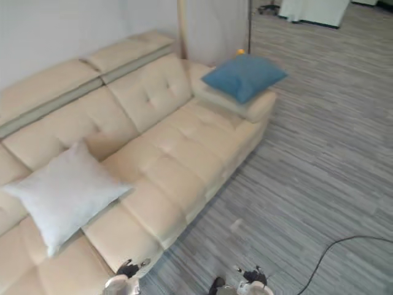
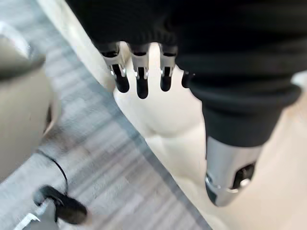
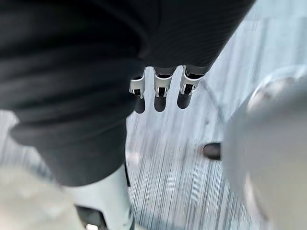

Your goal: Pick up cushions and gather them together orderly.

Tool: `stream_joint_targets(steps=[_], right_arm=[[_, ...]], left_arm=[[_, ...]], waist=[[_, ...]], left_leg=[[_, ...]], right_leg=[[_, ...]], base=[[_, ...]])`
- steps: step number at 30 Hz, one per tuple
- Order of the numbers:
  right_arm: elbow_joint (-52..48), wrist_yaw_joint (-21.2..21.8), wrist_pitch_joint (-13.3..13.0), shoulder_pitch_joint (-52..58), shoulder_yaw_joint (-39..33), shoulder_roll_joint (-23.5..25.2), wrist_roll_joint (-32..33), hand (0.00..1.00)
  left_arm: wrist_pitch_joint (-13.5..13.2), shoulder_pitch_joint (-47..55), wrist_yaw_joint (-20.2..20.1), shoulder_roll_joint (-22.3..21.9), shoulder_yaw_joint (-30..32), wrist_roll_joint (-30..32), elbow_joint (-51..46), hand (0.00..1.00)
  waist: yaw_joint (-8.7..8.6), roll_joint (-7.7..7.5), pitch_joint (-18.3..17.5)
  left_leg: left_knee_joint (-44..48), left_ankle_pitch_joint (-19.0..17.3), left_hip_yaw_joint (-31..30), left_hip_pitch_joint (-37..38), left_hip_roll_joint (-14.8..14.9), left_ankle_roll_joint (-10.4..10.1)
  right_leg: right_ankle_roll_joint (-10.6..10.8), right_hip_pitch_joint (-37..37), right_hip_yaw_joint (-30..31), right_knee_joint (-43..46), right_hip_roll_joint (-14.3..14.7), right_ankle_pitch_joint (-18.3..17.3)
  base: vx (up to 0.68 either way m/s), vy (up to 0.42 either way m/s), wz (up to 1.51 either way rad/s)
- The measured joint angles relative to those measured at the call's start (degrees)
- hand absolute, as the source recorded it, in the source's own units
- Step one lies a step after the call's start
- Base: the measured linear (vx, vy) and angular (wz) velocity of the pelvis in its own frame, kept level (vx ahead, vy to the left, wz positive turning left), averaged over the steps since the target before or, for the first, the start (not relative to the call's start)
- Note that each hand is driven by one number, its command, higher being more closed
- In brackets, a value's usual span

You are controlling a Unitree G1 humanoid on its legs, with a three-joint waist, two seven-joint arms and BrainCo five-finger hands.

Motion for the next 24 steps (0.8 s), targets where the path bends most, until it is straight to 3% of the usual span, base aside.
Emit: stream_joint_targets(steps=[1, 2, 6, 8, 10, 11, 13, 14, 16, 19, 21, 23, 24], right_arm=[[0.0, -0.5, 0.2, -0.6, 0.0, -0.2, 0.0, 0.0], [0.0, -0.7, 0.5, -1.2, 0.1, -0.2, 0.0, 0.0], [0.0, -0.9, 0.7, -0.9, 1.1, 0.2, 0.0, 0.0], [-0.1, -0.9, 0.7, -0.5, 1.1, 0.1, -0.1, 0.0], [-0.2, -1.1, 0.7, -0.2, 1.0, 0.5, -0.1, 0.0], [-0.4, -1.2, 0.7, 0.7, 1.0, 1.3, -0.2, 0.0], [-0.5, -1.3, 0.9, 2.2, 1.1, 1.4, -0.3, 0.0], [-0.4, -1.3, 1.0, 2.9, 1.1, 1.4, -0.4, 0.0], [-1.4, -1.1, 0.9, 2.9, 1.0, 1.0, -0.7, 0.0], [-1.4, -0.8, 1.0, 1.1, 1.0, 0.5, -2.5, 0.0], [-1.2, -0.8, 0.9, -0.3, 1.1, 0.6, -2.5, 0.0], [0.5, -0.7, 0.9, -2.4, 1.2, 0.9, -2.4, 0.0], [1.2, -0.6, 0.9, -2.6, 1.1, 0.9, -2.4, 0.0]], left_arm=[[-0.1, 0.2, -0.4, 0.0, 0.0, 0.0, -1.0, 0.0], [-0.1, 0.4, -0.7, 0.0, -0.3, 0.1, -2.1, 0.0], [-0.4, 0.8, -0.7, -0.1, -1.9, -0.2, -4.6, 0.0], [-0.4, 1.1, -0.7, -0.1, -1.9, -0.4, -4.8, 0.0], [-0.4, 1.9, -0.7, 0.5, -1.9, -0.7, -4.5, 0.0], [-0.2, 2.3, -0.7, 1.4, -1.9, -0.7, -4.0, 0.0], [-0.2, 1.8, -0.7, 2.4, -3.0, -0.7, -3.9, 0.0], [-0.1, 1.8, -0.7, 2.8, -4.2, -0.7, -3.8, 0.0], [0.1, 1.6, -0.7, 2.9, -5.4, -0.7, -3.7, 0.0], [0.2, 2.0, 0.1, 3.5, -6.7, -0.9, -3.5, 0.0], [0.2, 1.9, 0.4, 3.6, -6.9, -1.1, -3.4, 0.0], [0.2, 1.4, 0.3, 4.8, -8.5, -1.0, -1.8, 0.0], [0.2, 1.2, 0.3, 5.9, -8.9, -1.0, -1.2, 0.0]], waist=[[0.35, 0.51, 0.6], [0.34, 0.51, 0.7], [1.98, 0.62, 1.2], [2.73, 1.1, 1.0], [3.08, 1.59, -0.3], [2.88, -0.2, -1.1], [2.96, -2.34, -1.2], [2.73, -3.22, -1.1], [2.32, -2.8, -0.7], [2.07, -2.01, -0.3], [1.41, -1.19, 0.2], [0.25, -1.92, 0.4], [-0.34, -3.69, 0.7]], left_leg=[[5.6, -3.4, -5.6, -3.9, -1.1, -0.5], [4.5, -5.4, -8.8, -6.5, -3.7, -1.5], [-10.9, -5.0, -16.4, -10.9, -10.7, -1.4], [-18.0, -5.1, -20.2, -11.1, -11.7, -1.9], [-18.9, -3.2, -22.3, -11.0, -12.0, -1.7], [-19.6, -3.3, -20.6, -10.0, -12.5, -1.6], [-21.7, -3.6, -18.1, -7.5, -14.5, -1.0], [-24.3, -3.7, -17.0, -4.9, -16.3, -0.8], [-25.6, -4.1, -15.4, -0.6, -17.2, 0.5], [-30.1, -4.1, -14.3, 5.7, -16.1, 0.5], [-32.7, -3.9, -14.4, 7.9, -14.1, 0.2], [-33.7, -3.8, -15.0, 8.7, -13.4, 0.0], [-33.7, -4.1, -15.8, 9.5, -14.5, -0.5]], right_leg=[[-0.5, 0.8, 3.1, 0.0, 0.8, -0.5], [-0.5, 1.3, 5.7, -0.5, 1.2, -0.5], [-0.2, 2.4, 13.8, -1.5, 2.5, -0.7], [-0.1, 2.3, 17.3, -1.8, 4.4, -0.7], [1.6, 3.2, 21.2, -3.7, 6.1, 0.3], [3.4, 3.2, 22.5, -4.1, 5.3, 0.4], [5.7, 1.3, 23.2, 1.1, 2.5, -1.7], [7.7, -2.1, 23.0, 11.2, 0.2, -2.3], [11.2, -8.3, 19.8, 27.1, -3.2, -1.7], [7.9, -9.6, 9.5, 29.0, -7.9, -5.2], [7.5, -10.6, 6.6, 23.1, -7.1, -5.1], [7.3, -11.8, 9.5, 9.6, -4.3, 0.7], [4.8, -11.2, 12.1, 4.6, -4.1, 7.9]], base=[[0.12, 0.024, -1.16], [0.13, 0.032, -1.16], [0.14, 0.094, -1.18], [0.14, 0.157, -1.36], [0.26, 0.222, -1.38], [0.35, 0.268, -1.02], [0.27, 0.196, -0.58], [0.35, 0.178, -0.28], [0.37, 0.126, -0.14], [0.33, -0.014, -0.11], [0.39, -0.135, -0.05], [0.39, -0.25, 0.08], [0.42, -0.288, -0.03]])
